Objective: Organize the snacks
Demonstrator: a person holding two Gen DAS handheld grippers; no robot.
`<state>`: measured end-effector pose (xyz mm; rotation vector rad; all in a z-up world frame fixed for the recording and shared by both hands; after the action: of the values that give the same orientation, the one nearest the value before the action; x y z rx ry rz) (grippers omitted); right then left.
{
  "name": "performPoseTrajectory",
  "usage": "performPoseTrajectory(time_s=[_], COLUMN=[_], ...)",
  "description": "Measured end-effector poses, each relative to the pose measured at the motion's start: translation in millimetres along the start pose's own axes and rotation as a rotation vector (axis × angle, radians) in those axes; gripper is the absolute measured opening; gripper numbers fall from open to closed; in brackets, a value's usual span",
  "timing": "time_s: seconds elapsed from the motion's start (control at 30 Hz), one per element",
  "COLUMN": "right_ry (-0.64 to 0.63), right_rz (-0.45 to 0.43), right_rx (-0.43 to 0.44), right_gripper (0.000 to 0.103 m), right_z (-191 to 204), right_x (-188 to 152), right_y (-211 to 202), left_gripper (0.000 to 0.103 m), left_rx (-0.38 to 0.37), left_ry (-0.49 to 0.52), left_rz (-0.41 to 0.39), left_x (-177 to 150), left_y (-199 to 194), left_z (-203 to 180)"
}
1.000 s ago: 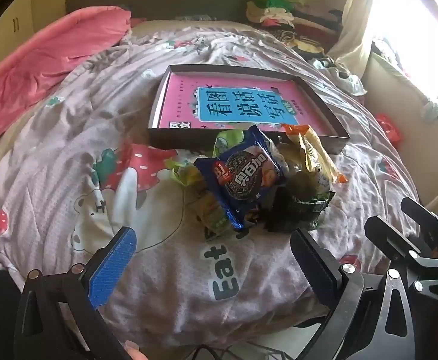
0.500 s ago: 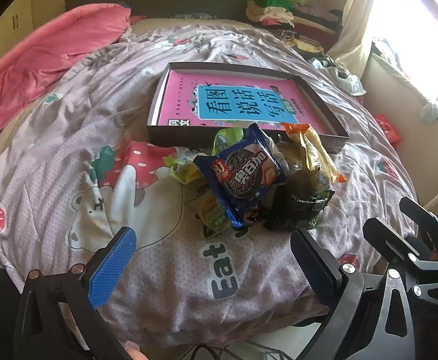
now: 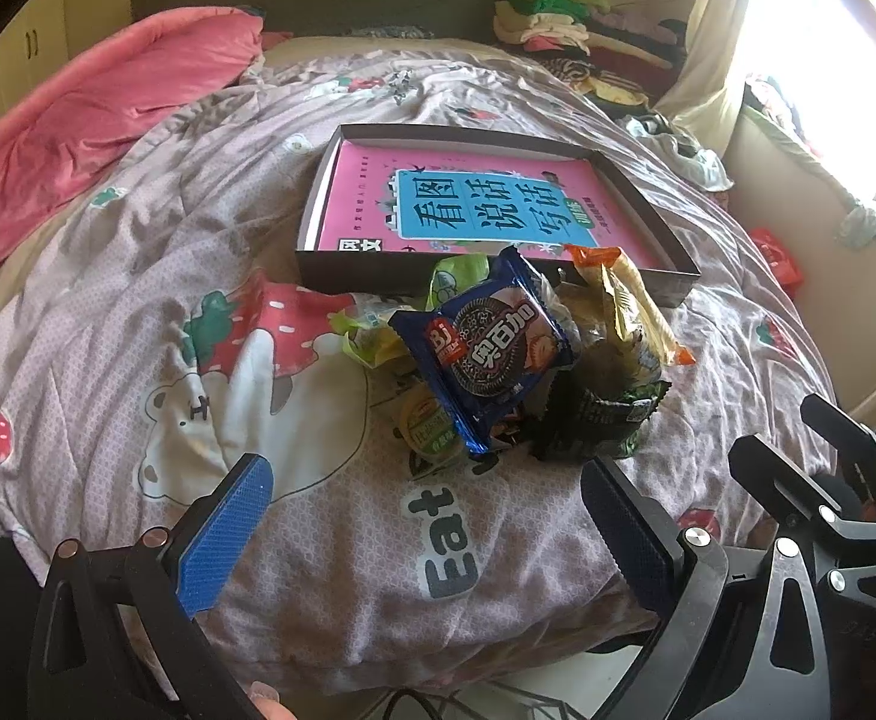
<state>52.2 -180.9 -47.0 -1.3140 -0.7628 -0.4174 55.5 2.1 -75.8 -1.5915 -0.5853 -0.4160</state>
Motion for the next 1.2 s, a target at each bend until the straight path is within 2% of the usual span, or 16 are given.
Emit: performPoseTrajectory(time_s=[1.2], right_ry=[0.004], right_rz=[0.002], right_rx=[0.008], right_gripper=[0.103], right_z=[0.1], right_x=[0.2], right_y=[0.6], left_gripper=[0.102], left_rx=[0.0], left_ry=[-0.005], left_rz=[0.004], left_x=[-3.4], left_y=[3.6], left_z=[-0.9])
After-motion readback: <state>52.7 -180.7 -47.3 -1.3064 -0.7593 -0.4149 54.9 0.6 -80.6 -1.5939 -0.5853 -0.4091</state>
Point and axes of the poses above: each gripper's, at about its wrist camera, not at the fingertips, and y roughly the way its jaws point, z to its left, x to its top, the point moved 9 cm from there along y, roughly the way its jaws point
